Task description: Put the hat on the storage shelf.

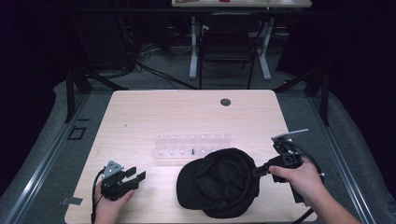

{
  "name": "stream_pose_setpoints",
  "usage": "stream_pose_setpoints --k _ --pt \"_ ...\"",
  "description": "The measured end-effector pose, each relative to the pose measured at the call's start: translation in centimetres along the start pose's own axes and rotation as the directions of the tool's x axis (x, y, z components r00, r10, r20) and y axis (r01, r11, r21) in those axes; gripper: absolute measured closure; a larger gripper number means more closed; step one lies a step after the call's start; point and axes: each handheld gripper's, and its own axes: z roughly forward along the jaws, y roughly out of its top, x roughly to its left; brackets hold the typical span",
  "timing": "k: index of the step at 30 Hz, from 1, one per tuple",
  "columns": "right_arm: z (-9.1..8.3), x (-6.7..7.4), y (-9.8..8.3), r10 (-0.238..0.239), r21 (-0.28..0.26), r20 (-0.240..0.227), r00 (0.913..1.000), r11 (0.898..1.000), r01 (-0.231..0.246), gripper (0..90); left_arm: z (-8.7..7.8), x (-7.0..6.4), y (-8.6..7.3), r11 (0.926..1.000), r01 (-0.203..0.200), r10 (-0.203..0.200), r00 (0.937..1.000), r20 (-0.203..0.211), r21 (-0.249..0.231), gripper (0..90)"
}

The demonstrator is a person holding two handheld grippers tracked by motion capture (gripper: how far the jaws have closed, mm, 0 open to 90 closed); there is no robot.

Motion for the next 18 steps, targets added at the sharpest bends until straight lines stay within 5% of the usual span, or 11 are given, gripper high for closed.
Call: stream_pose_setpoints --k 18 --pt "-2.1 3.2 0.7 -0.065 -0.053 -0.115 0.9912 0.997 0.06 88.6 0.0 0.0 0.0 1.0 0.002 -0.002 1.0 0.002 -0.003 51.3"
